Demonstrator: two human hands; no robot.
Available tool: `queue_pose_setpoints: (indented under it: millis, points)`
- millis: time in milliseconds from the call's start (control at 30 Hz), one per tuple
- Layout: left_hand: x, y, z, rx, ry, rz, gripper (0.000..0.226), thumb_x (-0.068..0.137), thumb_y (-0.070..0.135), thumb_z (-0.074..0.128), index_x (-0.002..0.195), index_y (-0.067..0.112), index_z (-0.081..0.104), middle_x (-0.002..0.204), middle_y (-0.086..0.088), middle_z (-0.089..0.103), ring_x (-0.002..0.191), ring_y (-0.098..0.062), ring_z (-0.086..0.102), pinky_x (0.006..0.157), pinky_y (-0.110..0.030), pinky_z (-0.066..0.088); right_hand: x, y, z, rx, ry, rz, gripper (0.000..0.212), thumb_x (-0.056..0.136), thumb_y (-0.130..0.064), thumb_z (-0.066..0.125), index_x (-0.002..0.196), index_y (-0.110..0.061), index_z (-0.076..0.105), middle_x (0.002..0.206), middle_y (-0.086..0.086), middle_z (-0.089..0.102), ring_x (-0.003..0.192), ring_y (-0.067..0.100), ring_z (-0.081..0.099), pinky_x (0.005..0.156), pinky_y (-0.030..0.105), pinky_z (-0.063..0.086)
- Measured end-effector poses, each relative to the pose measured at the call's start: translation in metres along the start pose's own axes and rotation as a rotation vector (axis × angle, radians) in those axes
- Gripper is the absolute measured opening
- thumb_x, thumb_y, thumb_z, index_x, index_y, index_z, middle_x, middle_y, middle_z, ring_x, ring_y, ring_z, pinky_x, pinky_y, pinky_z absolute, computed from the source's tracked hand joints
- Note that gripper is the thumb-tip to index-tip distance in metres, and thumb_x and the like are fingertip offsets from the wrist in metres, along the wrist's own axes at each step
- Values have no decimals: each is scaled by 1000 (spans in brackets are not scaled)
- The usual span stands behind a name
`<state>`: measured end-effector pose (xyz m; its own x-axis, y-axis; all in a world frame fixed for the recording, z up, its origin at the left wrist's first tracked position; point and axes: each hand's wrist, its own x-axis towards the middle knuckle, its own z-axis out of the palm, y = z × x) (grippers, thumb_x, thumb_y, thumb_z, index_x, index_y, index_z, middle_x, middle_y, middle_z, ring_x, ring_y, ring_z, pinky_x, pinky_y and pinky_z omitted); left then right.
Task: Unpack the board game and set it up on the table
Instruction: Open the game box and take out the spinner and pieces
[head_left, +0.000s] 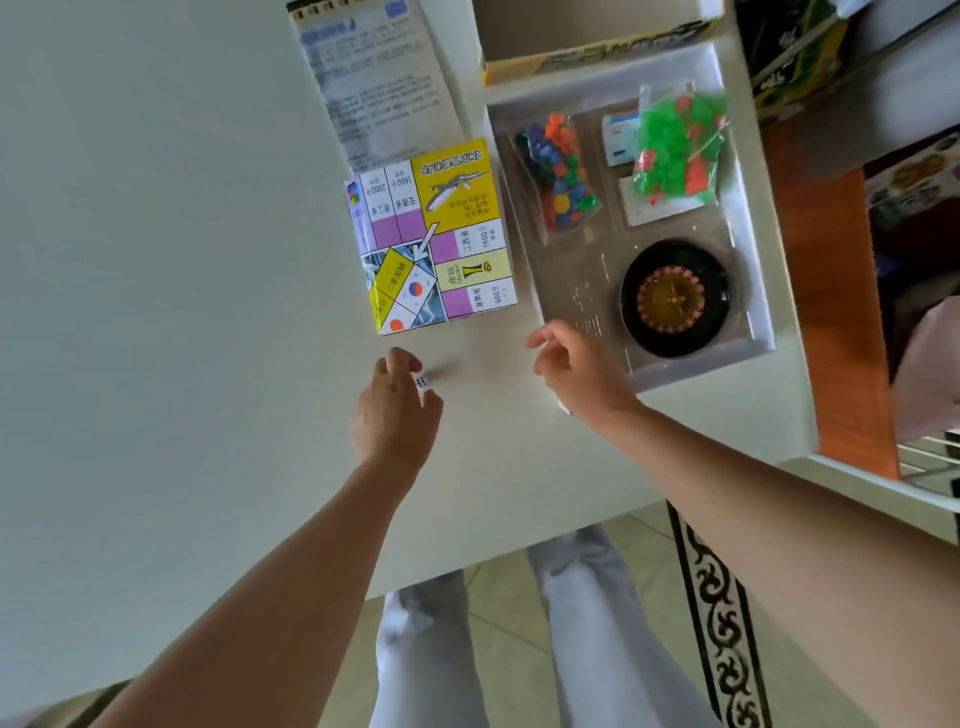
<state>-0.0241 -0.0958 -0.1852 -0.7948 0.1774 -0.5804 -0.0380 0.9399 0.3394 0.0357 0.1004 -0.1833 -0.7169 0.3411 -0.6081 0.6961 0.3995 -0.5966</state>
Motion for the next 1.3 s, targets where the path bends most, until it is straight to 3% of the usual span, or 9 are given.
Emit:
queue_pose_setpoints:
  millis: [133, 233, 367, 433, 533, 733, 933, 1100, 1300]
  points:
    - [-18, 28, -7, 64, -17, 295, 15, 88, 16, 54, 102, 19, 55, 99, 1, 58, 85, -20, 59, 67, -28, 40, -3, 8, -35, -15, 146, -15, 22, 86, -4, 48, 88, -18, 65, 73, -8, 64, 74, 15, 62, 70, 31, 50]
    - [-16, 60, 2, 119, -43, 553, 21, 84, 9, 58, 103, 18, 62, 101, 1, 60, 93, -20, 57, 74, -33, 47, -2, 26, -63, 36, 256, 85, 24, 86, -3, 46, 87, -18, 64, 74, -7, 64, 74, 17, 62, 71, 33, 52]
    - [-3, 112, 25, 244, -90, 831, 41, 74, 11, 66, 115, 14, 64, 122, -2, 61, 115, -27, 53, 93, -39, 46, -5, 55, -94, 22, 355, 212, 20, 89, -4, 50, 99, -15, 63, 95, -4, 64, 93, 17, 62, 78, 27, 47]
    - [2, 140, 35, 365, -137, 909, 53, 77, 17, 66, 128, 15, 56, 140, -2, 50, 130, -28, 43, 101, -40, 38, -6, 69, -107, 10, 401, 266, 25, 89, -5, 50, 109, -13, 62, 105, 2, 66, 101, 20, 62, 81, 28, 46]
    - [10, 169, 47, 639, -205, 911, 62, 91, 30, 51, 148, 15, 30, 158, -4, 21, 144, -27, 17, 111, -41, 26, -7, 81, -116, 13, 410, 317, 38, 87, -4, 49, 124, -11, 55, 112, 12, 66, 105, 28, 61, 88, 35, 46]
    - [15, 193, 58, 858, -196, 835, 54, 90, 33, 48, 140, 12, 41, 148, -4, 35, 143, -25, 16, 104, -39, 33, -4, 99, -122, -14, 361, 206, 47, 87, -6, 51, 133, -11, 47, 117, 8, 61, 105, 25, 59, 81, 31, 45]
    - [16, 195, 53, 915, -270, 833, 61, 93, 32, 47, 147, 14, 28, 158, -3, 21, 148, -23, 5, 112, -42, 24, 3, 97, -112, 107, 490, 250, 39, 85, -16, 59, 123, -11, 51, 115, 7, 56, 94, 19, 61, 80, 40, 52]
    - [17, 197, 54, 937, -283, 821, 59, 93, 29, 47, 148, 15, 29, 159, -3, 18, 148, -23, 2, 112, -45, 24, 21, 93, -114, 208, 563, 380, 35, 84, -20, 65, 116, -10, 53, 119, 6, 53, 101, 20, 59, 79, 24, 41]
    - [21, 196, 53, 962, -283, 843, 61, 92, 29, 49, 148, 15, 28, 159, -3, 17, 148, -24, 3, 111, -48, 26, 22, 95, -111, 136, 608, 353, 36, 84, -20, 66, 117, -13, 51, 117, 7, 53, 99, 22, 56, 79, 27, 41]
